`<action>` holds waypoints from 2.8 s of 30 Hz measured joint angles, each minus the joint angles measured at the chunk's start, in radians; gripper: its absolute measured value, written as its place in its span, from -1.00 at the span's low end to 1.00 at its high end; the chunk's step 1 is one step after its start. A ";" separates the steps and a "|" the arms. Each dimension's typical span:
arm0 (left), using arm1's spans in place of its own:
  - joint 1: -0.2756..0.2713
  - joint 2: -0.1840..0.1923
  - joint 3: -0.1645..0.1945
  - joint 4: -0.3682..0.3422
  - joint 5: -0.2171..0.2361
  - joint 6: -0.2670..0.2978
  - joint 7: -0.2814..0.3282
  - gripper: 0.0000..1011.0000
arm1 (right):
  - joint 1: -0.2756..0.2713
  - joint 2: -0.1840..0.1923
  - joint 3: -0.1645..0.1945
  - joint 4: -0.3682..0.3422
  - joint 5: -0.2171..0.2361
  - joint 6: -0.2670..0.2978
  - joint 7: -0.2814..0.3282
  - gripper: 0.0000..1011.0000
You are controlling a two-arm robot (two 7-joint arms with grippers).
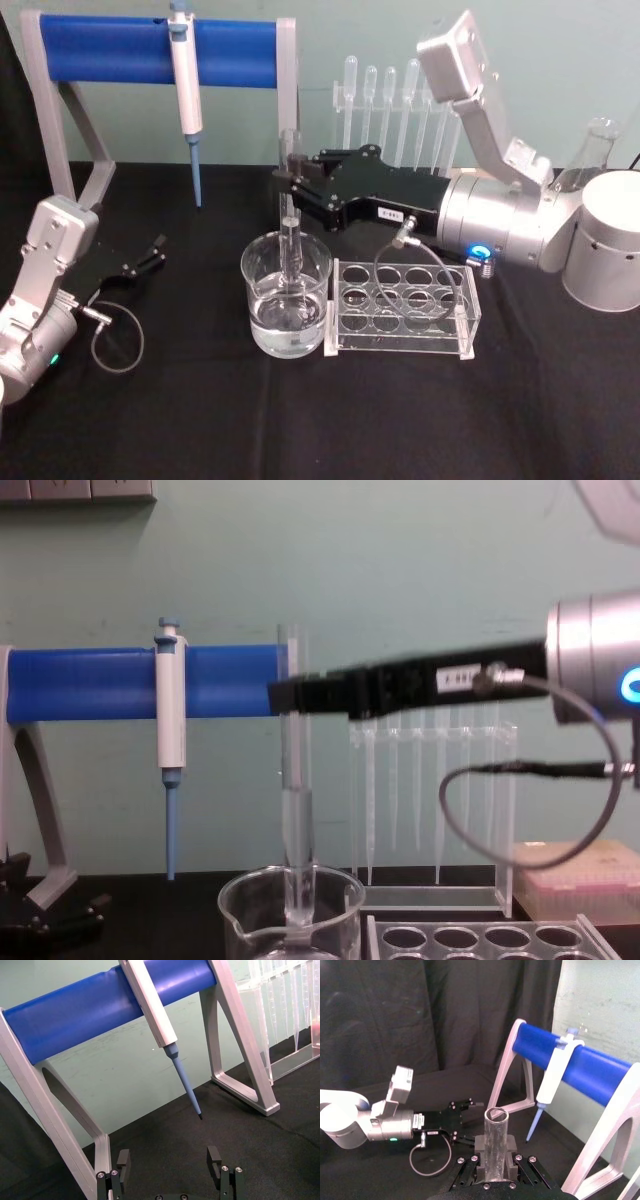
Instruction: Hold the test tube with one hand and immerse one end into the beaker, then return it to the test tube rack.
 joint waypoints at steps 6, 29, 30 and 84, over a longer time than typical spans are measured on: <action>0.000 0.000 0.000 0.000 0.000 0.000 0.000 0.98 | -0.021 -0.011 -0.019 0.046 -0.040 -0.056 0.001 -0.52; 0.000 0.000 0.000 0.000 0.000 0.000 0.000 0.98 | -0.096 -0.068 -0.005 0.137 -0.112 -0.109 0.002 -0.52; 0.000 0.000 0.000 0.000 0.000 0.000 0.000 0.98 | -0.096 -0.068 -0.005 0.137 -0.112 -0.109 0.002 -0.52; 0.000 0.000 0.000 0.000 0.000 0.000 0.000 0.98 | -0.097 -0.072 -0.002 0.139 -0.120 -0.101 0.023 -0.52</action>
